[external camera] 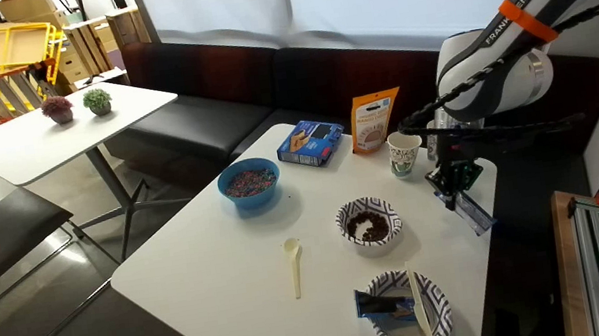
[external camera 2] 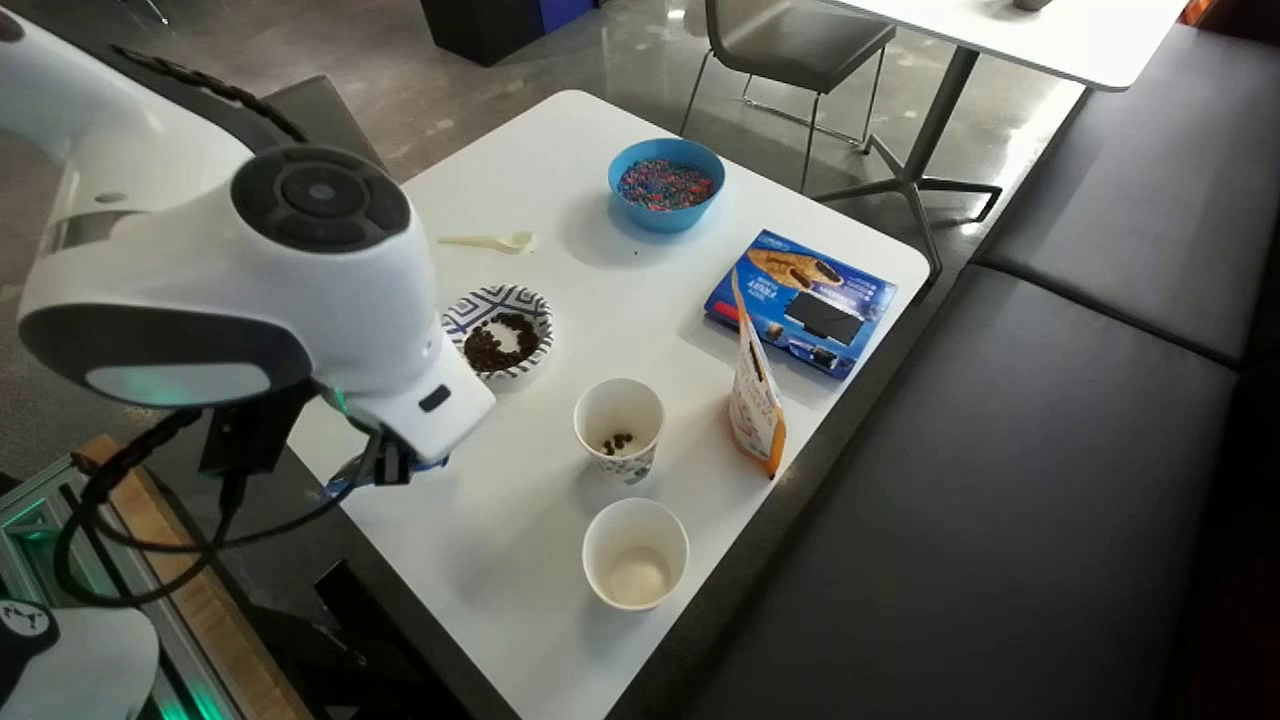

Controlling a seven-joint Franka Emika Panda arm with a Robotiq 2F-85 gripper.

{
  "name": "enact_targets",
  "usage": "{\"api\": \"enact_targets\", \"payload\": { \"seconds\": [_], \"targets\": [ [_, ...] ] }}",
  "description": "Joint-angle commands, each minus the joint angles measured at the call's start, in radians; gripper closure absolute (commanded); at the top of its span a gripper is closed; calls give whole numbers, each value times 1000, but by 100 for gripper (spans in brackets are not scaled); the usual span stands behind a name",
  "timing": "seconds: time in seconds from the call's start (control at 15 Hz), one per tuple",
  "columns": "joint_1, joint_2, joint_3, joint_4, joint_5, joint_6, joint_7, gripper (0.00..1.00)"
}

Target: Move the blue packet forward to the left side of the table

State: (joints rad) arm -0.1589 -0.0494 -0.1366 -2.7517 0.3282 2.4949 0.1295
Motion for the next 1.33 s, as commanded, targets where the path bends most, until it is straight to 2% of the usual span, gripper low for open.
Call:
{"api": "enact_targets", "payload": {
  "seconds": [0.0,0.07,0.13,0.2,0.27,0.4,0.73,0.8,0.87,1.27],
  "targets": [
    [78,-97,62,9,18,30,-22,100],
    [108,-187,83,-72,52,48,-49,100],
    [145,-205,99,-63,103,34,-81,100],
    [189,-170,104,8,170,-37,-122,100],
    [134,-134,88,3,75,0,-50,100],
    [158,-152,99,4,85,-3,-41,99],
    [139,-140,83,4,83,-3,-48,100],
    [138,-114,99,25,57,13,-4,100],
    [148,-97,102,53,82,22,5,100],
    [205,50,174,342,117,-51,201,100]
  ]
}}
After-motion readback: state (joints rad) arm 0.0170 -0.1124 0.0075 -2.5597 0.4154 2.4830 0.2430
